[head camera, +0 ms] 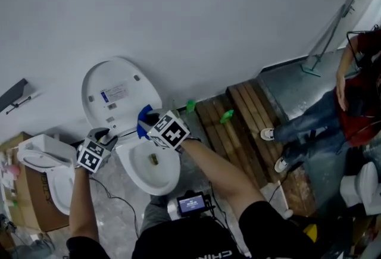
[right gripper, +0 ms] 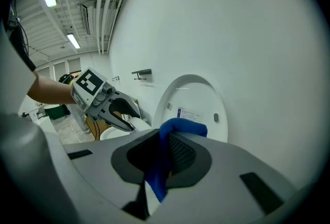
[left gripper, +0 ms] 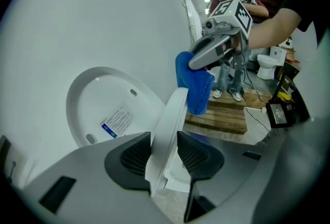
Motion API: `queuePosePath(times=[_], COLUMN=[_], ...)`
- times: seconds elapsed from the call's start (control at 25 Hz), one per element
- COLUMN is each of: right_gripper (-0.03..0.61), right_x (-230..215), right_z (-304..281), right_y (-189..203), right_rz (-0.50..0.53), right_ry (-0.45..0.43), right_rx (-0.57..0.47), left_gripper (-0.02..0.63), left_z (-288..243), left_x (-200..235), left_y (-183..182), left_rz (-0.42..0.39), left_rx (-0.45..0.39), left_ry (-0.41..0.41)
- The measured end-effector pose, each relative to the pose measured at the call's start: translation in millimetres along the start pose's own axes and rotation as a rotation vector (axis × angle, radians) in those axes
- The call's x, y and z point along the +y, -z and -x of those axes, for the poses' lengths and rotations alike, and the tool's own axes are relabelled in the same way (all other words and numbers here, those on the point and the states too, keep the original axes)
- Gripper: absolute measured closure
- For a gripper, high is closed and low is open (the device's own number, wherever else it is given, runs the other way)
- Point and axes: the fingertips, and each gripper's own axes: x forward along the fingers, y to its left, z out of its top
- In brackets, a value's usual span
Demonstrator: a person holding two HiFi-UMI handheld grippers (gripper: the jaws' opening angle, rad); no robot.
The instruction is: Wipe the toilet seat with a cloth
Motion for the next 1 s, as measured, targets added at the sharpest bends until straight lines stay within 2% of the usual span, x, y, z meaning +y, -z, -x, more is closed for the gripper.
queuePosePath(times=[0.24, 0.52, 0.76, 1.0], right_gripper=[0.534, 0.534, 0.534, 0.534], right_x=[7.3, 18.0, 32.1, 59.4], right_z=[24.8, 45.6, 54.4, 59.2], right_y=[23.1, 43.2, 65.4, 107.9], right_rz=[-0.055, -0.126, -0.185, -0.247], right_ry=[-0.023, 0.02, 0.082, 0.147], right_rx=[-0.001, -0.01, -0.01, 0.015], left_gripper=[0.451, 0.448, 0.439, 0.428], left_z=[2.9, -1.0, -6.5, -12.5], left_x=[-50.4, -101.7, -138.9, -169.8], left_y=[19.5, 50.1, 71.7, 89.3], left_rz=[-0.013, -0.082, -0.108, -0.133], left_rx=[0.026, 0.059, 0.039, -0.017], left_ry=[-0.007, 0.01, 0.039, 0.06])
